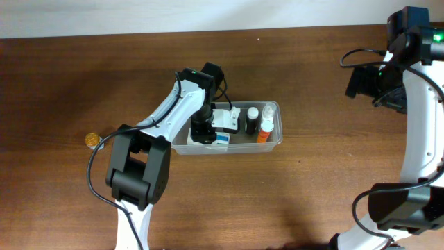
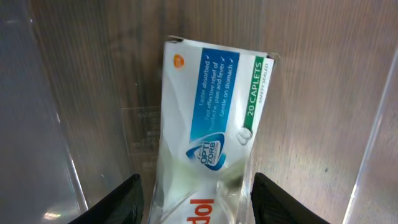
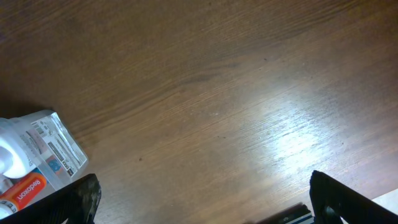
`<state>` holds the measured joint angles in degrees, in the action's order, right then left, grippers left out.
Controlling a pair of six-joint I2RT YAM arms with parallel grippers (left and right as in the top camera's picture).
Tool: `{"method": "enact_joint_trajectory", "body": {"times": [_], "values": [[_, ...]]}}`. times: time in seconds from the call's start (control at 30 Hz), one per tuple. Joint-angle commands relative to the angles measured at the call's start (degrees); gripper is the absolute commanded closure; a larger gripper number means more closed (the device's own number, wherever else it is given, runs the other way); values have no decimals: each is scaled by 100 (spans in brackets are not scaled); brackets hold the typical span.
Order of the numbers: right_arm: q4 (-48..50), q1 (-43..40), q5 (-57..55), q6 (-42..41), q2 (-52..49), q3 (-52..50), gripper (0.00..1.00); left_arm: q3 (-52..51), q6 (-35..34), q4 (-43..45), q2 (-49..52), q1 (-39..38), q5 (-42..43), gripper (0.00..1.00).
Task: Pack container
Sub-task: 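Lower the Panadol box into the container's left half and release, then move the left gripper to the Tiger Balm jar and grasp it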
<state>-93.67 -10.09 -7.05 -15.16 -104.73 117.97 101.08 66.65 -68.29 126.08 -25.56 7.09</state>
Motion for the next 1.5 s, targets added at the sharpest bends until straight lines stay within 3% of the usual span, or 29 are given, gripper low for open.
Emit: {"method": "enact_joint_trajectory", "body": {"times": [0.0, 0.13, 0.27, 0.4, 0.43, 0.57, 0.63, 0.73, 0.8, 0.87, 0.93, 1.0, 1.17, 1.47], "values": [[2, -15, -28, -11, 31, 76, 2, -22, 111, -2, 24, 11, 107, 44], [2, -15, -28, -11, 31, 76, 2, 72, -59, -4, 22, -4, -350, 43], [2, -15, -28, -11, 31, 76, 2, 669, -654, -90, 17, -4, -564, 43], [2, -15, -28, -11, 31, 76, 2, 1714, -1051, -940, -24, -4, -586, 42], [2, -15, -28, -11, 31, 76, 2, 1989, -1156, -1279, -52, -11, -577, 38], [2, -15, -28, -11, 31, 76, 2, 2962, -2291, -2393, -297, -55, -293, 20], [2, -15, -28, -11, 31, 76, 2, 3161, -2793, -2588, -492, -52, -2, 1], [2, -15, -28, -11, 31, 76, 2, 3193, -3187, -2608, -949, -46, -55, 1], [2, -15, -28, -11, 31, 76, 2, 3193, -4459, -2551, -1327, 286, -905, 1], [2, -15, -28, -11, 31, 76, 2, 3193, -5613, -2728, -1624, 1086, -1189, 1], [2, -15, -28, -11, 31, 76, 2, 3193, -6065, -2841, -1705, 1709, -1187, 1], [2, -15, -28, -11, 31, 76, 2, 3158, -6522, -2839, -1709, 2621, -1073, 1], [2, -15, -28, -11, 31, 76, 2, 2422, -6583, -2398, -1707, 4074, -680, 1], [2, -15, -28, -11, 31, 76, 1, -181, -6583, -225, -1703, 4470, -533, 1]]}}
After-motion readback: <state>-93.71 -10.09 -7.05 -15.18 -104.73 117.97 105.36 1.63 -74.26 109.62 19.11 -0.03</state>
